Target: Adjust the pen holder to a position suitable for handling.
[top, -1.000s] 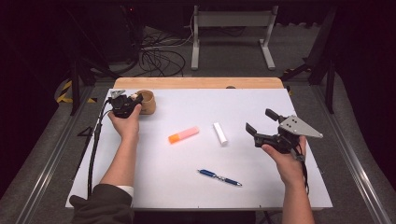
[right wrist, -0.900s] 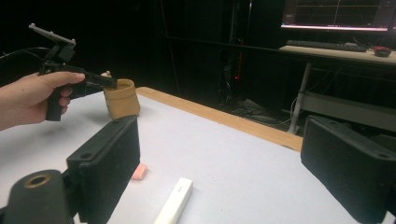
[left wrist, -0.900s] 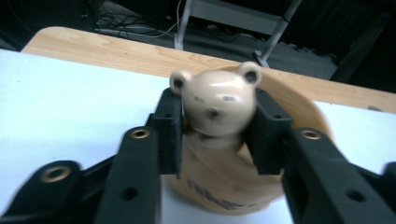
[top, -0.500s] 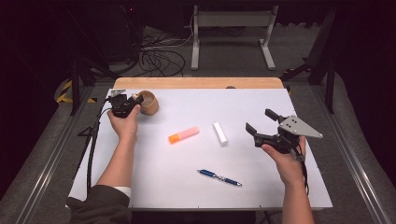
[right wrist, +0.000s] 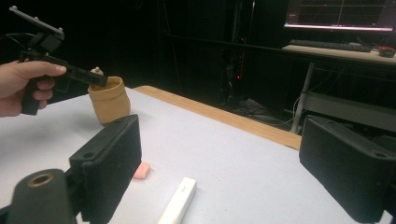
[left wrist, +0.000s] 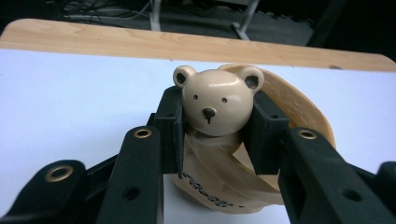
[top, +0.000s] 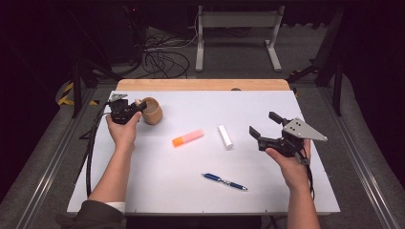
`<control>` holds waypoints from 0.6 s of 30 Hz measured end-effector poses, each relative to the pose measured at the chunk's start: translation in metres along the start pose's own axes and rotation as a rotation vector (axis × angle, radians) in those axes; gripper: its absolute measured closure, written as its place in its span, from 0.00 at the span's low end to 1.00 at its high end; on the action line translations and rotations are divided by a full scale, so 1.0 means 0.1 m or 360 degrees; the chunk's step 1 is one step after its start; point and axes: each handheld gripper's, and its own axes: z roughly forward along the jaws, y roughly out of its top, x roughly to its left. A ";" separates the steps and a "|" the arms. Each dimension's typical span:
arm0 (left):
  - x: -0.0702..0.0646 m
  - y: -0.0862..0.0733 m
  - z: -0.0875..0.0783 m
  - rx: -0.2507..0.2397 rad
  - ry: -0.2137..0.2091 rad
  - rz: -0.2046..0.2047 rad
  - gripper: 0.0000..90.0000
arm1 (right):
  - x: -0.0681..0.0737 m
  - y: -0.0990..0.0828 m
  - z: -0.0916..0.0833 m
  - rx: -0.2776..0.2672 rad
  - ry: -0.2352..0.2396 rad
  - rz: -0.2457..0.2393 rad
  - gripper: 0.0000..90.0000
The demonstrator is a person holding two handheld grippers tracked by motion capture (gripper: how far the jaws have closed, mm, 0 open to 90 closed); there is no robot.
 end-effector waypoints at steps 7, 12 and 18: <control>-0.10 -0.08 -0.19 0.0041 -0.0064 0.0047 0.69 | 0.02 0.00 0.01 0.0002 0.0008 -0.0005 0.15; -0.21 -0.21 -0.39 0.0087 -0.0151 0.0092 0.69 | 0.02 0.00 0.01 0.0007 0.0010 -0.0007 0.16; -0.33 -0.35 -0.57 0.0131 -0.0237 0.0141 0.69 | 0.04 0.00 0.03 0.0011 0.0018 -0.0011 0.16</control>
